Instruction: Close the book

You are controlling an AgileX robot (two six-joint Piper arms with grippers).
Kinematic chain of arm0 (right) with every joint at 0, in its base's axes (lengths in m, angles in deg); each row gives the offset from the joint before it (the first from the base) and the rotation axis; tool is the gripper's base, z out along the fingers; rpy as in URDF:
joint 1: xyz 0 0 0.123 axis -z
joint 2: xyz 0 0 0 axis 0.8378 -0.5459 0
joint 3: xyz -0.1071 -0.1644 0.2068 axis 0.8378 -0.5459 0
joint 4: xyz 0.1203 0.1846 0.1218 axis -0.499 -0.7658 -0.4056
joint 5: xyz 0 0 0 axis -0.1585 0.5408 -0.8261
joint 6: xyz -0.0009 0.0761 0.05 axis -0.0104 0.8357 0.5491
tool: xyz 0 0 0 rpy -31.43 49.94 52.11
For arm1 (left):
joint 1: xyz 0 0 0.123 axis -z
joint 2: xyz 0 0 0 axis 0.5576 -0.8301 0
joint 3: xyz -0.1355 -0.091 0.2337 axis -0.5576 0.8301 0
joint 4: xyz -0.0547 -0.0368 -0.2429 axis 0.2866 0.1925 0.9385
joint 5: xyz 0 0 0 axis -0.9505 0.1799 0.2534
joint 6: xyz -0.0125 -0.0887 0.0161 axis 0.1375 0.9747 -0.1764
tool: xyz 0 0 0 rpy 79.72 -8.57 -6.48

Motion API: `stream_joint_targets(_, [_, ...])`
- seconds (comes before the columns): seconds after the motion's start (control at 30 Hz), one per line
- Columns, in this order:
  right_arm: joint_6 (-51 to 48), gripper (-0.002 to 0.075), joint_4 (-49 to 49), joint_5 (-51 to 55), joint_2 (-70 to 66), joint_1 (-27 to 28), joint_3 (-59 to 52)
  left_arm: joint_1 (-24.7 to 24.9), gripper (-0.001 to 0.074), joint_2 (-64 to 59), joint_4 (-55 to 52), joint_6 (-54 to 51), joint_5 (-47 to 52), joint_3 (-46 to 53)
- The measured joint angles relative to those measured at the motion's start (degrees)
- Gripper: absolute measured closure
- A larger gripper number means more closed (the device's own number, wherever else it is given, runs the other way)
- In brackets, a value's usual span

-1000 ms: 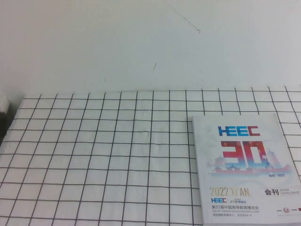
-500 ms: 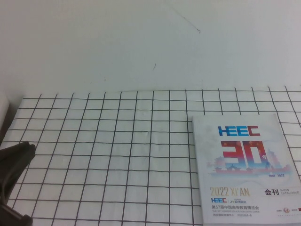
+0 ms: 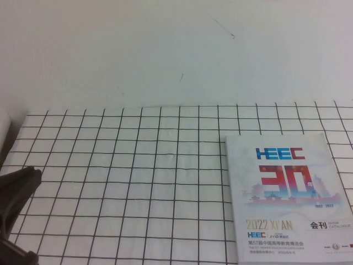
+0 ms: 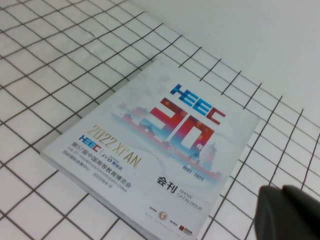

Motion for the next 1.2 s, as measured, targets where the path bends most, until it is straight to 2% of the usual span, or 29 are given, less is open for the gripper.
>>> stream_joint_targets(0.53, [0.00, 0.0729, 0.00, 3.94, 0.00, 0.00, 0.00, 0.00, 0.0738, 0.00, 0.10, 0.32, -0.73, 0.37])
stream_joint_targets(0.73, [0.00, 0.0729, 0.00, 3.94, 0.00, 0.00, 0.00, -0.53, 0.0738, 4.42, -0.55, 3.24, -6.57, 7.06])
stream_joint_targets(0.87, [0.10, 0.0729, 0.00, 3.94, 0.00, 0.00, 0.00, -5.47, 0.0738, 11.16, -1.34, 5.99, -10.04, 14.33])
stream_joint_targets(1.1, [0.10, 0.0729, -0.10, 3.94, 0.00, 0.00, 0.00, -15.10, 0.0738, 22.81, -4.66, 8.88, -10.41, 26.73])
stream_joint_targets(1.2, [0.10, 0.0729, -0.10, 3.94, 0.00, 0.00, -0.14, -17.64, 0.0738, 26.64, -5.15, 10.20, -10.08, 30.95])
